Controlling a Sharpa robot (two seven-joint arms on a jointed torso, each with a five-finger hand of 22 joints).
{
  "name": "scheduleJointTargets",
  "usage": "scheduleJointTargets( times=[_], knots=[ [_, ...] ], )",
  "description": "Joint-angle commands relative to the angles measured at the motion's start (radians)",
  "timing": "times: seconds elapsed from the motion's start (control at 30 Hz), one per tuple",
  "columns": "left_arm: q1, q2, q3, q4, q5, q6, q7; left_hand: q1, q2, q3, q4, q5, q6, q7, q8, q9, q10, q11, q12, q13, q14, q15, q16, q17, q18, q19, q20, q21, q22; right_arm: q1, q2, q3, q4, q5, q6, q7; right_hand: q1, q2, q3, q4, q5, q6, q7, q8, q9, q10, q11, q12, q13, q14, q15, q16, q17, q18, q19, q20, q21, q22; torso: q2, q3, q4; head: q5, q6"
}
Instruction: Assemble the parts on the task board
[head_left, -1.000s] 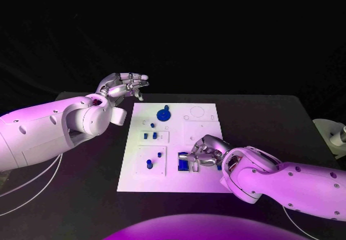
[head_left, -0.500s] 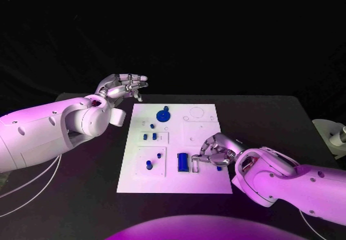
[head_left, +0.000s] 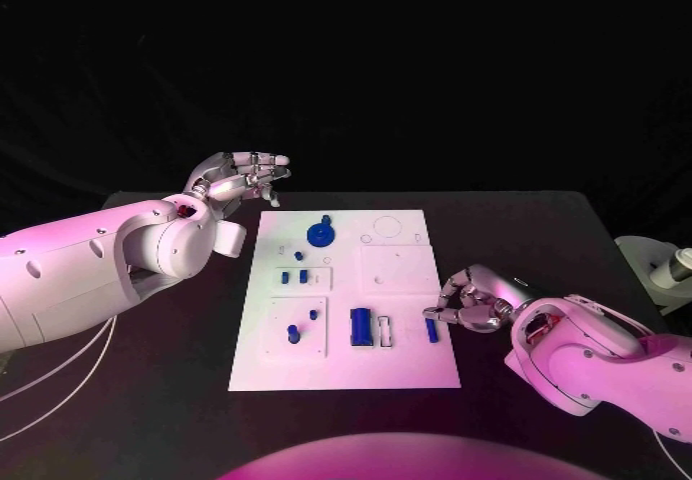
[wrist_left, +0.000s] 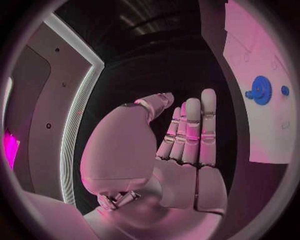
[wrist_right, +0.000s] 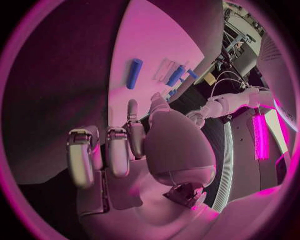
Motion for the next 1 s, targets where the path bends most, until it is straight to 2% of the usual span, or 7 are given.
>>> scheduleJointTargets(
  times=[0.03, 0.23, 0.73, 1.0],
  knots=[
    [0.000, 0.002, 0.000, 0.002, 0.004, 0.019, 0.008, -0.008, 0.003, 0.000, 0.006, 0.004, -0.006, 0.014, 0.006, -0.001, -0.006, -0.001, 0.006, -0.001, -0.002, 0.001, 0.004, -0.001, 0.007, 0.004, 0.004, 0.001, 0.000, -0.008, -0.006, -0.001, 0.002, -0.068, 0.022, -0.012, 0.009, -0.002, -0.003, 0.006, 0.005, -0.006, 0.000, -0.007, -0.002, -0.002, 0.007, -0.005, 0.040, 0.084, 0.007, 0.007, 0.160, -0.007, 0.105, 0.004, 0.004, 0.263, 0.000, -0.0003, 0.0002, -0.003, -0.002],
    [0.000, 0.000, 0.000, 0.002, 0.004, 0.019, 0.007, -0.008, 0.003, 0.000, 0.006, 0.004, -0.006, 0.014, 0.006, -0.001, -0.006, -0.001, 0.006, -0.001, -0.002, 0.001, 0.004, -0.001, 0.007, 0.004, 0.004, 0.001, 0.000, -0.022, -0.008, -0.002, -0.002, -0.098, 0.035, -0.032, 0.009, -0.002, -0.004, 0.006, 0.006, -0.005, 0.000, -0.007, -0.002, -0.002, 0.008, -0.005, 0.040, 0.085, 0.008, 0.007, 0.161, -0.007, 0.105, 0.004, 0.004, 0.263, 0.001, -0.0016, 0.0032, -0.004, -0.004],
    [0.000, -0.003, 0.000, 0.002, 0.004, 0.021, 0.006, -0.007, 0.003, 0.000, 0.006, 0.004, -0.006, 0.014, 0.008, -0.001, -0.007, -0.001, 0.008, -0.001, -0.003, 0.001, 0.005, -0.002, 0.007, 0.005, 0.004, 0.002, 0.000, -0.046, 0.034, -0.003, -0.023, -0.129, 0.059, -0.051, 0.011, -0.003, -0.005, 0.005, 0.008, 0.002, -0.001, -0.008, -0.004, -0.002, 0.008, -0.008, 0.039, 0.084, 0.009, 0.007, 0.160, -0.007, 0.105, 0.006, 0.004, 0.263, 0.000, -0.0016, 0.0019, 0.002, -0.011],
    [0.000, -0.004, 0.000, 0.003, 0.004, 0.024, 0.003, -0.007, 0.003, 0.000, 0.006, 0.004, -0.006, 0.014, 0.008, -0.001, -0.007, -0.001, 0.008, -0.001, -0.003, 0.001, 0.005, -0.002, 0.007, 0.005, 0.004, 0.002, 0.000, -0.054, 0.054, -0.004, -0.048, -0.183, 0.097, -0.075, 0.038, -0.005, 0.000, 0.001, 0.009, 0.009, -0.002, -0.017, -0.009, -0.003, 0.007, -0.010, 0.039, 0.084, 0.008, 0.006, 0.160, -0.007, 0.105, 0.007, 0.004, 0.263, 0.001, -0.0023, 0.0015, 0.005, -0.014]
  ],
)
